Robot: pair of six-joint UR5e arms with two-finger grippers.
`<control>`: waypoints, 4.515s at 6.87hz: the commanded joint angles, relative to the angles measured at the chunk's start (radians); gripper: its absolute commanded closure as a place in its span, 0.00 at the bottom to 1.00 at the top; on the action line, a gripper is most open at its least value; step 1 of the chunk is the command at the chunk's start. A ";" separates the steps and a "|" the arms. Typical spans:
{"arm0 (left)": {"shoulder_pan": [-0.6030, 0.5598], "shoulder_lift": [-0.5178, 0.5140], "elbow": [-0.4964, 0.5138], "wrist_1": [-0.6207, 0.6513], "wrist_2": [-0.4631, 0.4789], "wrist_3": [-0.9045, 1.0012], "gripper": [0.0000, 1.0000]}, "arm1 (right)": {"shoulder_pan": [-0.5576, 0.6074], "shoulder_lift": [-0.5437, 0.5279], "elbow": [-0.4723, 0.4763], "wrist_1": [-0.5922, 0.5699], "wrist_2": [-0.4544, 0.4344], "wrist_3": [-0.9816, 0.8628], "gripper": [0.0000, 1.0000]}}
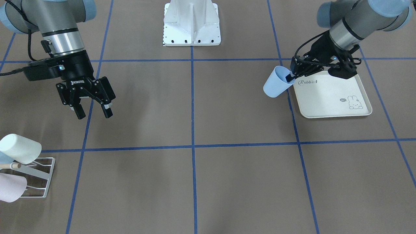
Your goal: Transfer IKEA cup to right arm and place on rack
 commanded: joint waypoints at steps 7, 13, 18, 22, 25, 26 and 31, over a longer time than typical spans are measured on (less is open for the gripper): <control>0.151 -0.267 0.172 -0.507 0.504 -0.641 1.00 | -0.135 0.204 0.064 0.003 -0.031 0.852 0.00; 0.176 -0.292 0.362 -0.953 0.514 -0.740 1.00 | -0.144 0.247 0.043 0.122 0.016 1.043 0.00; 0.214 -0.298 0.376 -1.093 0.442 -0.807 1.00 | -0.143 0.242 0.041 0.158 0.086 1.034 0.00; 0.233 -0.296 0.368 -1.146 0.443 -0.841 1.00 | -0.143 0.235 0.035 0.213 0.099 1.055 0.00; 0.235 -0.298 0.362 -1.146 0.443 -0.842 1.00 | -0.144 0.236 0.030 0.215 0.099 1.065 0.00; 0.239 -0.298 0.362 -1.146 0.443 -0.841 1.00 | -0.144 0.238 0.030 0.215 0.099 1.069 0.00; 0.253 -0.310 0.360 -1.146 0.445 -0.842 1.00 | -0.144 0.242 0.015 0.215 0.099 1.080 0.02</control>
